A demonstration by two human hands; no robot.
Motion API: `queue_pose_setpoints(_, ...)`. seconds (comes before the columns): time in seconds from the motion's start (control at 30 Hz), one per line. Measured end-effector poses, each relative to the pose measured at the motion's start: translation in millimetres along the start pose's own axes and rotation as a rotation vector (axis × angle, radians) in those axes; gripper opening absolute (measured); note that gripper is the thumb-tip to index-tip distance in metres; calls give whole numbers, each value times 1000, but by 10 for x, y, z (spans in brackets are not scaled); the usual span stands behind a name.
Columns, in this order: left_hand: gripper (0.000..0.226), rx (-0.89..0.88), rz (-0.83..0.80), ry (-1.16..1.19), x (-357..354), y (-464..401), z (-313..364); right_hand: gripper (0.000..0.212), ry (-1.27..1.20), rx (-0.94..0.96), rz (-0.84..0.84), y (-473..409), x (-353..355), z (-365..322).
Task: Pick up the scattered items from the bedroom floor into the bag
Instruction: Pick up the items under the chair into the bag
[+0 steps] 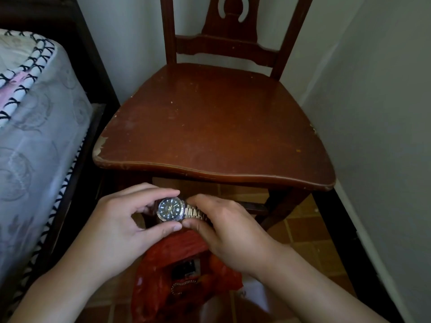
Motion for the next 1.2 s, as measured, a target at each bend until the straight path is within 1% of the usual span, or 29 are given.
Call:
queue_pose_setpoints(0.3, 52, 32, -21, -108, -238, 20, -209, 23, 36, -98, -47, -80, -179, 280)
queue_pose_setpoints(0.4, 53, 41, 0, -124, -196, 22, -265, 14, -41, -149, -79, -101, -223, 362)
queue_pose_setpoints(0.5, 52, 47, 23, -85, -161, 22, -276, 9, -147, -219, -111, -102, -190, 472)
queue_pose_setpoints(0.67, 51, 43, 28, -75, -210, -2, -252, 9, -208, -215, -92, -102, -186, 451)
queue_pose_setpoints(0.73, 51, 65, 31, -64, -214, -3, -276, 5, -249, -226, -84, -121, -203, 475)
queue_pose_setpoints(0.77, 51, 73, 28, -56, -221, 1, -284, 6, -277, -232, -87, -128, -216, 490)
queue_pose_setpoints(0.9, 48, 112, -2, -34, -274, 30, -371, 35, -418, -274, -153, -130, -339, 544)
queue_pose_setpoints(0.93, 45, 135, -6, -27, -282, 37, -433, 38, -440, -281, -165, -132, -361, 559)
queue_pose_setpoints(0.97, 43, 163, -8, -12, -289, 48, -497, 35, -440, -283, -166, -140, -375, 581)
queue_pose_setpoints(1.07, 43, 274, -12, 27, -324, 114, -699, 14, -411, -293, -162, -178, -454, 647)
queue_pose_setpoints(1.2, 45, 375, -36, -2, -392, 208, -933, 13, -394, -356, -150, -201, -622, 756)
Point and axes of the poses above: each hand's wrist, its own y-axis away from the middle knuckle, its own x-axis out of the back of the hand, z = x × y, the point moved 10 cm from there along -y, towards the middle knuckle, and after that the axes turned 5 degrees about -x, right-handed, at the moved point
